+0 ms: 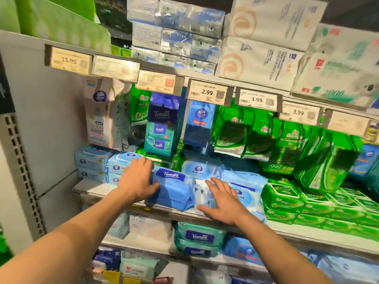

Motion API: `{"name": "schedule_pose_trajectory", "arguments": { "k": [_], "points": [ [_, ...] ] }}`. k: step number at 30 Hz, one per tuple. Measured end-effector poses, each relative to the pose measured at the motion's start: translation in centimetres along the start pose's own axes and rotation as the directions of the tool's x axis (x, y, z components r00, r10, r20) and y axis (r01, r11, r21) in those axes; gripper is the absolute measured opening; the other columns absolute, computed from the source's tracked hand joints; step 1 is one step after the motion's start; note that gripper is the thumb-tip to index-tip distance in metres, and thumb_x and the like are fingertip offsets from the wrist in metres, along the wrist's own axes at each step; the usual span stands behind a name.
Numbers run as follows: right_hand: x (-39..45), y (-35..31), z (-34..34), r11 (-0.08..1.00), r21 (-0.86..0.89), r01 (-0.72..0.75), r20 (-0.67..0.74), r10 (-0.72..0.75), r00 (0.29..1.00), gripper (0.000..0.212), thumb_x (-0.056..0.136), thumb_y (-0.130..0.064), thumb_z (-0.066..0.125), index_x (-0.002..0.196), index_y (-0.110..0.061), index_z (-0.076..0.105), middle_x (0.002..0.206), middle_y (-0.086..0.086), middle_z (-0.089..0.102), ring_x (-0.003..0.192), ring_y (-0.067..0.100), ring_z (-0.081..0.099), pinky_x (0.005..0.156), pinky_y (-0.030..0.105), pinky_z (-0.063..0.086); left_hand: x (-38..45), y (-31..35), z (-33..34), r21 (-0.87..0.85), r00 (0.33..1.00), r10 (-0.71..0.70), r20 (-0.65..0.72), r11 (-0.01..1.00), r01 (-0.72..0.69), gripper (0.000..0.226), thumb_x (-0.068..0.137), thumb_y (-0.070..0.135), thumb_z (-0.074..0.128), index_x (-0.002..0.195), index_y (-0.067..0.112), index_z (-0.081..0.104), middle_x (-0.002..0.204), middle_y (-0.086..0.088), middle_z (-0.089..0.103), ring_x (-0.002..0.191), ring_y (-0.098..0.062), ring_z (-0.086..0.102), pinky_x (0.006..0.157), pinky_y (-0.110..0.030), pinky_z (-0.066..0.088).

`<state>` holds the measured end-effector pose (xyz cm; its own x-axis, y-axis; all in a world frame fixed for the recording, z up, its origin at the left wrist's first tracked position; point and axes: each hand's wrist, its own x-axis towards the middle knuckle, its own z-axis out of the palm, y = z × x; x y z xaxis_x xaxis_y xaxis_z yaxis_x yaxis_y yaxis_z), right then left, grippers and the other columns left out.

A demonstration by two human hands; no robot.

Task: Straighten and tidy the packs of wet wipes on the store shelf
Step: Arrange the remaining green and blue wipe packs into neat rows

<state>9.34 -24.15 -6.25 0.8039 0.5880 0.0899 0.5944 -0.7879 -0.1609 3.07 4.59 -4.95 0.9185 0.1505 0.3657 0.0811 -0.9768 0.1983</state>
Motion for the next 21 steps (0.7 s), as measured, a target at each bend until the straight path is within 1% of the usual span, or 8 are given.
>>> {"name": "schedule_pose_trajectory", "arguments": {
  "k": [4,6,8,11,13,16,18,21],
  "points": [
    [-2.5,6.7,-1.7,0.998,-0.056,-0.040,0.075,0.045,0.996,0.099,0.077,-0.071,0.059,0.153,-0.024,0.017,0.160,0.001,0.008,0.146,0.023,0.008,0.117,0.043,0.014,-0.3,3.8,0.9,0.046,0.999,-0.035,-0.009,0.998,0.036,0.040,0.074,0.037,0.065,0.102,0.011,0.053,0.105,-0.013,0.051,0.102,-0.034,0.047,0.086,-0.047,0.045],
    [-2.9,9.7,-2.4,0.993,-0.081,-0.082,0.098,0.090,0.991,0.105,0.072,-0.073,0.063,0.152,-0.023,0.019,0.158,0.003,0.012,0.145,0.025,0.011,0.115,0.042,0.017,-0.6,5.6,1.8,0.066,0.999,-0.040,0.027,0.997,0.038,0.044,0.073,0.037,0.066,0.104,0.009,0.052,0.107,-0.015,0.051,0.102,-0.036,0.047,0.085,-0.049,0.045],
    [-2.8,11.6,-2.7,0.990,-0.101,-0.098,0.118,0.110,0.987,0.109,0.069,-0.075,0.065,0.152,-0.022,0.019,0.156,0.002,0.016,0.142,0.026,0.015,0.113,0.040,0.020,-1.0,7.2,2.8,0.108,0.995,-0.044,0.084,0.994,0.035,0.053,0.071,0.041,0.066,0.111,0.009,0.051,0.114,-0.014,0.049,0.108,-0.036,0.046,0.087,-0.048,0.045],
    [-2.2,12.1,-2.2,0.993,-0.067,-0.094,0.096,0.100,0.990,0.110,0.062,-0.074,0.069,0.150,-0.026,0.023,0.145,0.003,0.025,0.132,0.026,0.024,0.106,0.039,0.024,-1.0,8.5,3.6,0.180,0.984,-0.048,0.172,0.984,0.016,0.073,0.064,0.053,0.065,0.124,0.016,0.046,0.124,-0.008,0.043,0.118,-0.031,0.040,0.093,-0.044,0.040],
    [-1.6,11.9,-1.9,0.992,-0.068,-0.111,0.088,0.116,0.989,0.109,0.057,-0.071,0.071,0.147,-0.027,0.026,0.136,0.003,0.028,0.125,0.025,0.027,0.102,0.039,0.027,-0.4,8.9,3.3,0.201,0.979,-0.032,0.200,0.980,-0.009,0.085,0.056,0.060,0.063,0.128,0.018,0.044,0.126,-0.007,0.042,0.120,-0.030,0.039,0.095,-0.044,0.039],
    [-0.9,11.6,-2.0,0.986,-0.080,-0.145,0.096,0.152,0.984,0.111,0.050,-0.070,0.074,0.142,-0.025,0.031,0.127,0.002,0.031,0.119,0.025,0.029,0.099,0.040,0.028,1.5,9.2,2.6,0.262,0.967,-0.033,0.254,0.964,-0.035,0.097,0.054,0.062,0.072,0.133,0.018,0.038,0.131,-0.006,0.036,0.123,-0.030,0.036,0.096,-0.043,0.036],
    [-0.5,11.4,-2.2,0.984,-0.092,-0.156,0.097,0.164,0.982,0.109,0.045,-0.070,0.076,0.136,-0.024,0.037,0.119,0.002,0.033,0.112,0.023,0.031,0.097,0.040,0.030,2.8,9.3,2.3,0.308,0.938,-0.061,0.342,0.950,-0.050,0.108,0.054,0.064,0.076,0.140,0.019,0.029,0.138,-0.006,0.030,0.128,-0.030,0.031,0.101,-0.045,0.033],
    [0.0,11.1,-2.5,0.981,-0.114,-0.159,0.112,0.172,0.979,0.107,0.039,-0.072,0.077,0.128,-0.024,0.043,0.111,0.001,0.033,0.106,0.021,0.031,0.098,0.040,0.031,3.9,9.0,2.6,0.343,0.873,-0.087,0.481,0.934,-0.096,0.121,0.056,0.066,0.075,0.149,0.021,0.013,0.148,-0.006,0.021,0.137,-0.031,0.021,0.108,-0.051,0.027]
  ]
}}
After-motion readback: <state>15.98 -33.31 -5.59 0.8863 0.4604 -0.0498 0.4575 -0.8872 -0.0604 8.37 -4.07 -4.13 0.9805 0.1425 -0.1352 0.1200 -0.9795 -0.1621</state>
